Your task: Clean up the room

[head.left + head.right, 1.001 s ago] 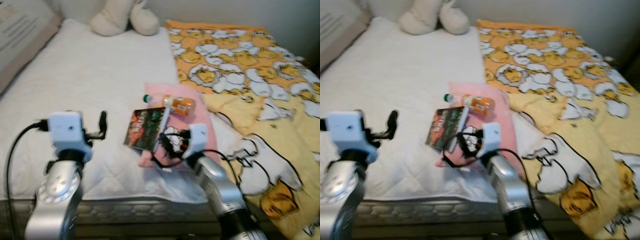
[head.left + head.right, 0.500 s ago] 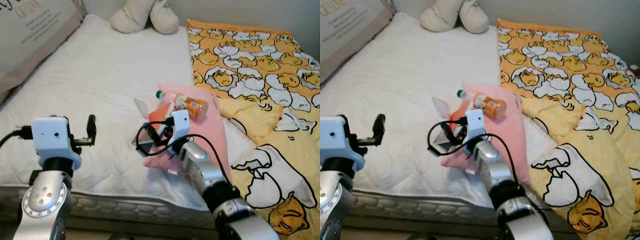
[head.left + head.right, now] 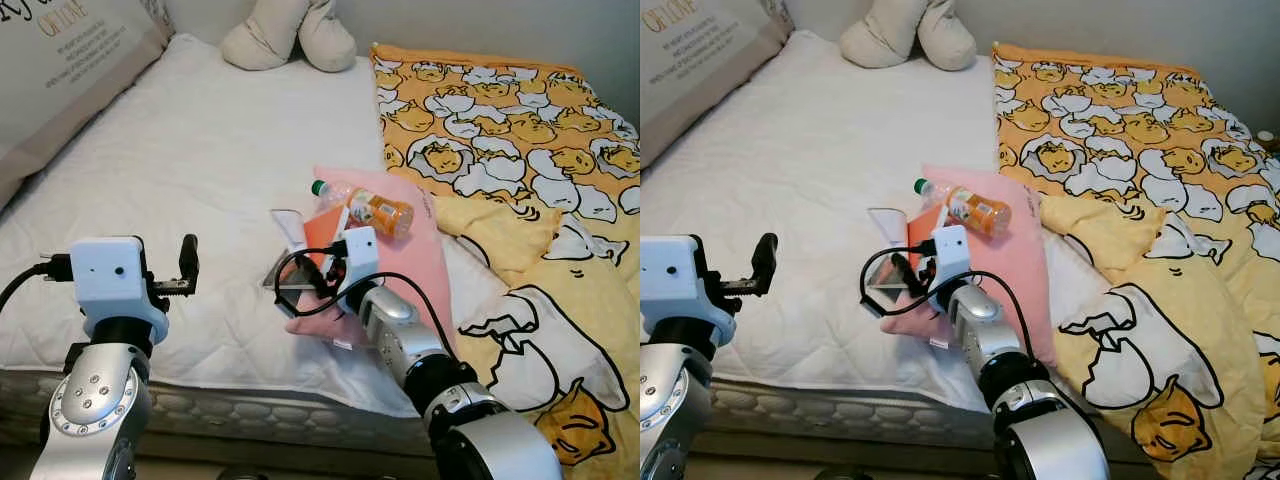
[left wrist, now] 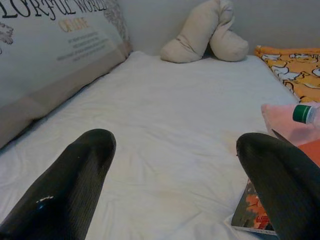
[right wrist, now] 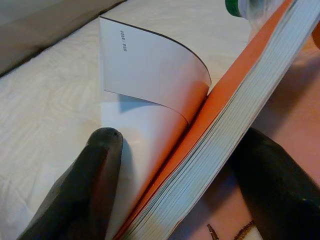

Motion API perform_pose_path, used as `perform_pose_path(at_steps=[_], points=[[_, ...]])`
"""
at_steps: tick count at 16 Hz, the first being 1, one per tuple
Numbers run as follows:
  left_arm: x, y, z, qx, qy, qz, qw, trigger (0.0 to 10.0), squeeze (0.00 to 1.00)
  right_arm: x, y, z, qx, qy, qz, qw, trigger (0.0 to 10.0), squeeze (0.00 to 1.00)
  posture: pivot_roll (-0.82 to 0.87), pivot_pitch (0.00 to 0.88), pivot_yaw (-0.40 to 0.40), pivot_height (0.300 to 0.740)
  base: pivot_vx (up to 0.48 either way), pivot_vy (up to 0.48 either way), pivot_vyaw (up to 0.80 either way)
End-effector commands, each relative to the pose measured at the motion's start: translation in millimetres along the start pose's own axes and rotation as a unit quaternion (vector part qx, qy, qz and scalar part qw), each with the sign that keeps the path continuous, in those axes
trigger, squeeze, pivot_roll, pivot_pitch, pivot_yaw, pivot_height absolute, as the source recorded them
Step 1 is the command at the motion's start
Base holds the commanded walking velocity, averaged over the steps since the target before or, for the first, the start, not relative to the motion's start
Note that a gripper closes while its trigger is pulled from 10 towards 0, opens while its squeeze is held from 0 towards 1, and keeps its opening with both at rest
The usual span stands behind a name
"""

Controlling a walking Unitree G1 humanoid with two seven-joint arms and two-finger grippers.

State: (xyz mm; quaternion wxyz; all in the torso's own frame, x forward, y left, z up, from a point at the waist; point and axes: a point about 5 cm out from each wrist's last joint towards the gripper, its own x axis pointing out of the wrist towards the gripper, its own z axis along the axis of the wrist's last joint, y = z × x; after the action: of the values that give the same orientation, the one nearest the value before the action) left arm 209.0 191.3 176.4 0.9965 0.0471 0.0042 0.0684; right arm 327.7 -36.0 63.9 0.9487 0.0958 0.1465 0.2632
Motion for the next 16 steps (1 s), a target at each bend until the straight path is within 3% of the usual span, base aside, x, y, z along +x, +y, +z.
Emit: perform_pose_path(at_steps=[1, 7, 13, 16], points=[[0.8, -1.0, 3.0, 0.003, -0.004, -0.002, 1.0, 10.0, 0.0, 10.4, 24.5, 5.2, 0.021, -0.002, 0.025, 0.999, 0.0, 0.0, 0.21, 0.015, -0.024, 0.74, 0.0, 0.0, 0.0], [6.9, -6.2, 6.8, 0.006, -0.015, -0.016, 1.0, 10.0, 0.0, 5.9, 35.0, 11.5, -0.001, -0.052, 0.037, 0.998, 0.0, 0.0, 0.18, 0.001, -0.009, 0.74, 0.0, 0.0, 0.0], [10.9, -8.8, 9.8, 0.011, -0.022, -0.028, 0.999, 10.0, 0.0, 0.2, 27.9, 3.6, 0.0, -0.044, 0.017, 0.999, 0.0, 0.0, 0.17, 0.0, 0.0, 0.74, 0.0, 0.0, 0.0], [11.8, -9.1, 11.3, 0.013, -0.026, -0.028, 0.999, 10.0, 0.0, -3.8, 27.9, 15.1, -0.012, -0.073, 0.009, 0.997, 0.0, 0.0, 0.18, 0.0, -0.001, 0.74, 0.0, 0.0, 0.0]])
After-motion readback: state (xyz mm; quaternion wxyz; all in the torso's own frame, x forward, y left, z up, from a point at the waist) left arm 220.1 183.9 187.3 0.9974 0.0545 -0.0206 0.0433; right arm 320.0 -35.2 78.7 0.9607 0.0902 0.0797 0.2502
